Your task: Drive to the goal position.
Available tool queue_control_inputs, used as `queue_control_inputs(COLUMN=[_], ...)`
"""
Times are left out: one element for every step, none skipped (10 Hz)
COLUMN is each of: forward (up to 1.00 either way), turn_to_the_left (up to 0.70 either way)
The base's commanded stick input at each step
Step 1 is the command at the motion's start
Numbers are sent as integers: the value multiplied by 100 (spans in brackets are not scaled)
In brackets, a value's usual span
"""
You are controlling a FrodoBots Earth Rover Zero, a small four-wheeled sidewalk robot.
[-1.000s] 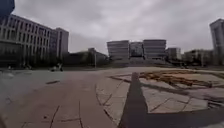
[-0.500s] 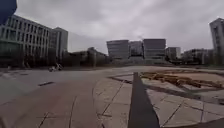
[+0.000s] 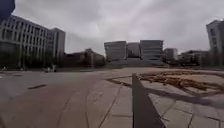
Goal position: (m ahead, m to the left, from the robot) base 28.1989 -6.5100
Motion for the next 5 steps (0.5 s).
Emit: queue_control_inputs(forward=[70, 70, 70, 70, 70], turn_to_the_left=[10, 20, 24, 26, 26])
